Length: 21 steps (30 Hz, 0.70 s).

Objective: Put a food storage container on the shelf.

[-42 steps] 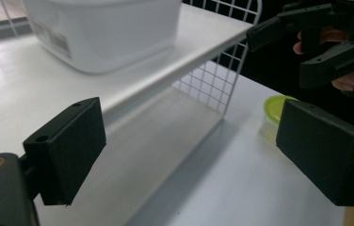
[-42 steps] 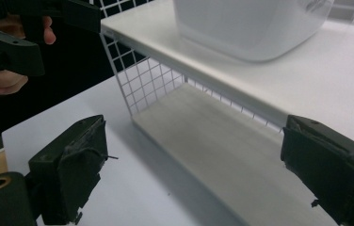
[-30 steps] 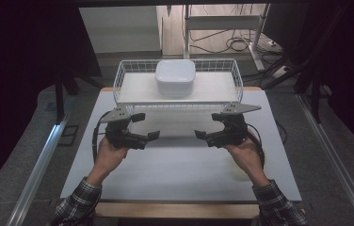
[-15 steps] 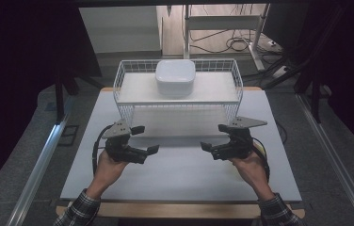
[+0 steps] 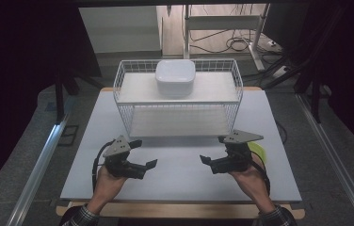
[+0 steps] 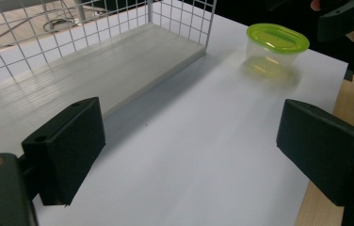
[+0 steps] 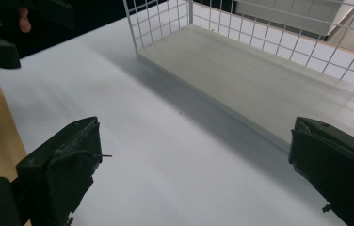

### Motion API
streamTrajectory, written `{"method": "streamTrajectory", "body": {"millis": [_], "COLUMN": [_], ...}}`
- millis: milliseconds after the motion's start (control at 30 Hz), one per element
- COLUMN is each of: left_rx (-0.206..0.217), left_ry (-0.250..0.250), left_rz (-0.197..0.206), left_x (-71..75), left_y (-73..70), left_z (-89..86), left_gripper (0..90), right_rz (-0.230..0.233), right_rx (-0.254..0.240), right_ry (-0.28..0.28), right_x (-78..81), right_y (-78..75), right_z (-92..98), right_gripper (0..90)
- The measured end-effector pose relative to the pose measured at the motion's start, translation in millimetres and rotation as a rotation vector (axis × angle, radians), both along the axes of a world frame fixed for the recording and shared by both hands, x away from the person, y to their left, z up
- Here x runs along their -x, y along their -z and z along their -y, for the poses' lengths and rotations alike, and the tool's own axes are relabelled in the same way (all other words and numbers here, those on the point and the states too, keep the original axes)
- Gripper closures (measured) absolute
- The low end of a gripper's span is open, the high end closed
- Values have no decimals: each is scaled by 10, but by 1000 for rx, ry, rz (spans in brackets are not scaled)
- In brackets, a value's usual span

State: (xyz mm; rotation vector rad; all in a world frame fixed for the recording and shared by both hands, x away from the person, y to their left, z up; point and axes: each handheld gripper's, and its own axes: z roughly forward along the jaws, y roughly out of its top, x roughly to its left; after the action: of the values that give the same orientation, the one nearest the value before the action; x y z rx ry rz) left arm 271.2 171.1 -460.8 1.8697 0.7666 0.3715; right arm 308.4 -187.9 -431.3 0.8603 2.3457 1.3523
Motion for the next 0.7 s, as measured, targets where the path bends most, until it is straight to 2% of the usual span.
{"method": "streamTrajectory", "body": {"millis": [267,400,567,700], "left_rx": [-70,-97,-112,-122], "left_ry": [-16,-21,-20,-19], "left_rz": [7,13,16,0], "left_x": [112,164,220,249], "left_y": [170,239,324,400], "left_z": [-3,4,21,40], "left_gripper": [77,72,58,44], "right_rz": [11,15,19,14], "right_rx": [4,28,46,63], "right_ry": [10,16,23,27], "right_x": [121,177,235,269], "right_y": [153,241,315,375], "right_z": [35,43,60,81], "right_gripper": [33,33,33,33]}}
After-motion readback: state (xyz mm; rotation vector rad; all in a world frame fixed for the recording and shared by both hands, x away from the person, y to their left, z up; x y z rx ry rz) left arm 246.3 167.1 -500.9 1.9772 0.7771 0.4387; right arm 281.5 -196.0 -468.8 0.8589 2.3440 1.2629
